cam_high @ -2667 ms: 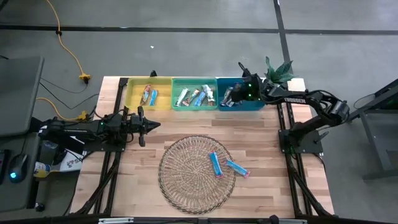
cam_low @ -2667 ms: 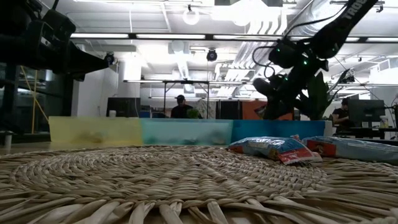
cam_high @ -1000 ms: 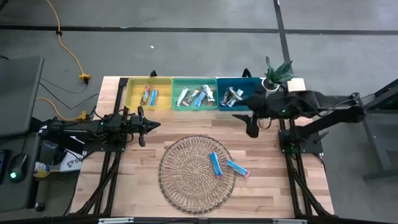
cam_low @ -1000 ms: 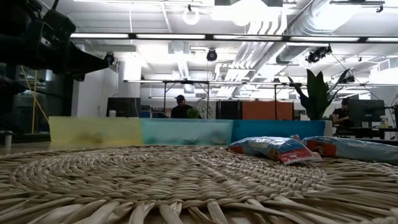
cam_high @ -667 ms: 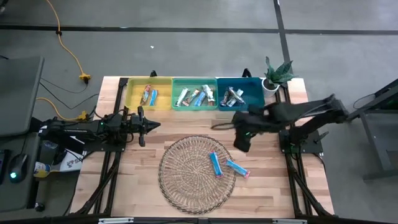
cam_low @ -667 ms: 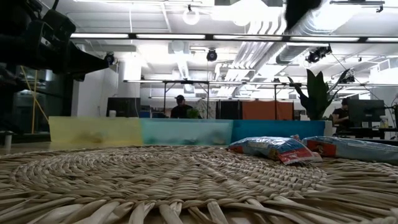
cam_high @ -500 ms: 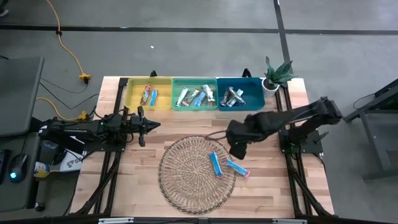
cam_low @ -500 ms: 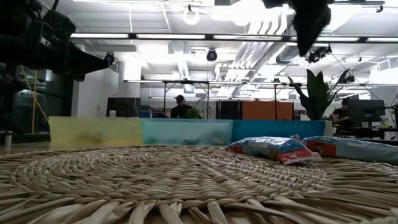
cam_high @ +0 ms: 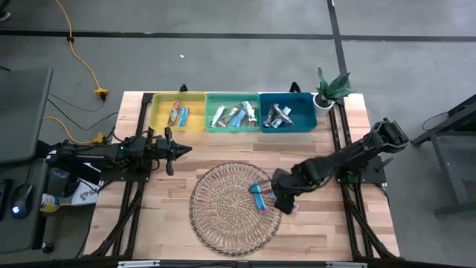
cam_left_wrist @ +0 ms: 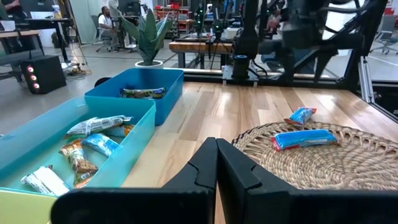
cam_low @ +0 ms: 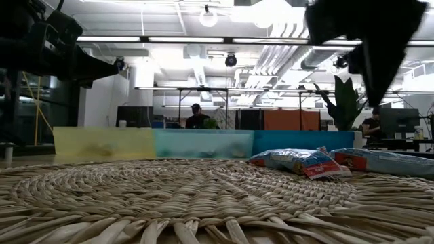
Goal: Pick and place Granola Bars by type
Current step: Put the red granola bar into the yellow bin
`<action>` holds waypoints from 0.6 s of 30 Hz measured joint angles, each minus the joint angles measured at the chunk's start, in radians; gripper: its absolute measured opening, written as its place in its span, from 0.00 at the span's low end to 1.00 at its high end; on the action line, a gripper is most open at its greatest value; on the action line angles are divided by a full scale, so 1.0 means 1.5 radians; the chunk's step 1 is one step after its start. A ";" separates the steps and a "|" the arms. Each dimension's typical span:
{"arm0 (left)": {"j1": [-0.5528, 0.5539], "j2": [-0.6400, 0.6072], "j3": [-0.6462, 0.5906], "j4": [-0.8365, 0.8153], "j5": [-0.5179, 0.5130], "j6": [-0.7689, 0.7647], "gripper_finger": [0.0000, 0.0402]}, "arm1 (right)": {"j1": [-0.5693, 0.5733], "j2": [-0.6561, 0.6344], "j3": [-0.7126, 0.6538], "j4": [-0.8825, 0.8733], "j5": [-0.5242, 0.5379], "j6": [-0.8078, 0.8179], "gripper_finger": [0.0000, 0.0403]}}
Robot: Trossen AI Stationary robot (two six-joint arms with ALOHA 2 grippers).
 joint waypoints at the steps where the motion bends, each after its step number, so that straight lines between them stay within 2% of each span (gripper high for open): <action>1: 0.000 0.000 0.000 0.000 0.000 0.000 0.00 | 0.008 0.000 -0.010 0.012 0.000 -0.001 0.51; 5: 0.000 0.000 0.000 0.000 0.000 0.000 0.00 | 0.032 0.000 -0.043 0.036 -0.003 -0.004 0.53; 11: 0.000 0.000 0.000 0.000 0.000 0.000 0.00 | 0.058 0.000 -0.094 0.150 -0.014 -0.004 0.60; 18: 0.000 0.000 0.000 0.000 0.000 0.000 0.00 | 0.065 0.000 -0.136 0.159 0.001 0.018 0.62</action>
